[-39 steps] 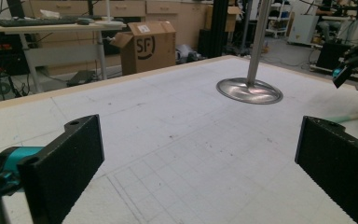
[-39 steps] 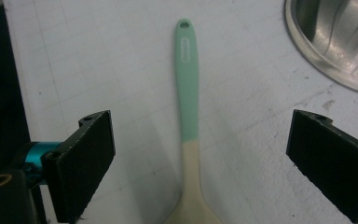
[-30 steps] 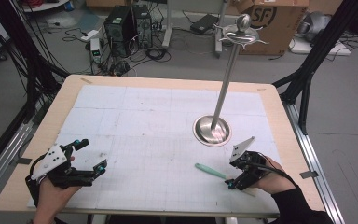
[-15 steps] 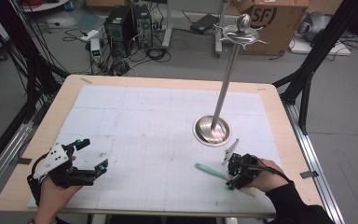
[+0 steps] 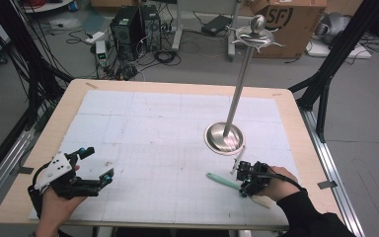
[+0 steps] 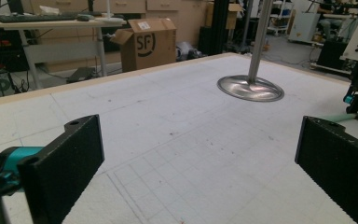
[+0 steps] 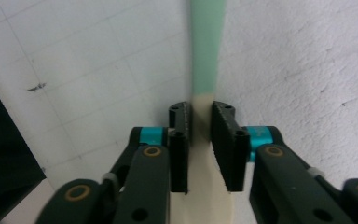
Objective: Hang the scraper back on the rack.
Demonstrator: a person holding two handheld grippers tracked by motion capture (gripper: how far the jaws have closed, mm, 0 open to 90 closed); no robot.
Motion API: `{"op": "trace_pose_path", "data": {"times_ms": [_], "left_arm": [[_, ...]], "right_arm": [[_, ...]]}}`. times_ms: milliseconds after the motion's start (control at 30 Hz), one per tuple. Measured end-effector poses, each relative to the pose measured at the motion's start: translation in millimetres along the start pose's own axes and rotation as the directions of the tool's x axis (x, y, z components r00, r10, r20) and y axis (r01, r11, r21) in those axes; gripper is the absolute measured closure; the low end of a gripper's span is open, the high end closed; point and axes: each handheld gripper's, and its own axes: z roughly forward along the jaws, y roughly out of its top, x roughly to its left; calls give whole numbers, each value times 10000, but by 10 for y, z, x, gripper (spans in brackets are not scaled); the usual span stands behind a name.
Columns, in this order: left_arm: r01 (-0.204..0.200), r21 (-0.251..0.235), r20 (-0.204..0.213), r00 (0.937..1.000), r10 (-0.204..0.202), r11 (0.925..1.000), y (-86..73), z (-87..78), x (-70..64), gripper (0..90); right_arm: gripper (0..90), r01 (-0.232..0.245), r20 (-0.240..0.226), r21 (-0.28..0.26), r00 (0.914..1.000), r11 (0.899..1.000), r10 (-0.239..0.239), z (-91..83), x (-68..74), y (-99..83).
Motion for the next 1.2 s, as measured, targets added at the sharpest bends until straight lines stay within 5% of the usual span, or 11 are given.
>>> {"op": "trace_pose_path", "data": {"times_ms": [267,567,733,833,867,1000,1033,1067,1100,1133,1200], "left_arm": [[4,58,-36,10000,-4,10000,-12,-14,2,17],[49,24,-46,10000,-49,10000,-7,-16,11,17],[52,12,-63,10000,-51,10000,-8,-22,24,17],[47,4,-79,10000,-47,10000,-4,-22,20,17],[28,3,-82,10000,-28,10000,-4,-21,18,17],[4,15,-78,10000,-4,10000,0,-18,8,17],[33,4,-73,10000,-33,10000,-1,-16,5,17],[11,8,-49,10000,-11,10000,0,-15,6,17],[12,9,-41,10000,-12,10000,0,-14,6,17],[8,25,-67,10000,-8,10000,-1,-13,6,17],[-5,53,-63,10000,5,10000,-5,-11,12,17]], "right_arm": [[806,146,197,564,9997,9983,-157,5,4,76],[807,-42,-114,-96,9999,9999,41,-35,-28,-39],[807,-445,-56,-1300,9990,9905,442,-181,-78,-187],[806,-908,-267,-2836,9959,9546,868,-354,-99,-325],[806,-908,-267,-2836,9959,9546,868,-354,-99,-325],[807,-1316,-547,-4599,9913,8781,1199,-523,-112,-479],[807,-1316,-547,-4599,9913,8781,1199,-523,-112,-479],[807,-1330,-569,-4919,9911,8605,1207,-549,-113,-503],[806,-1383,-605,-5502,9902,8235,1259,-591,-121,-546],[806,-1330,-462,-5763,9904,8064,1303,-608,-118,-561],[807,-1422,-380,-5964,9881,7900,1493,-624,-108,-574]]}}
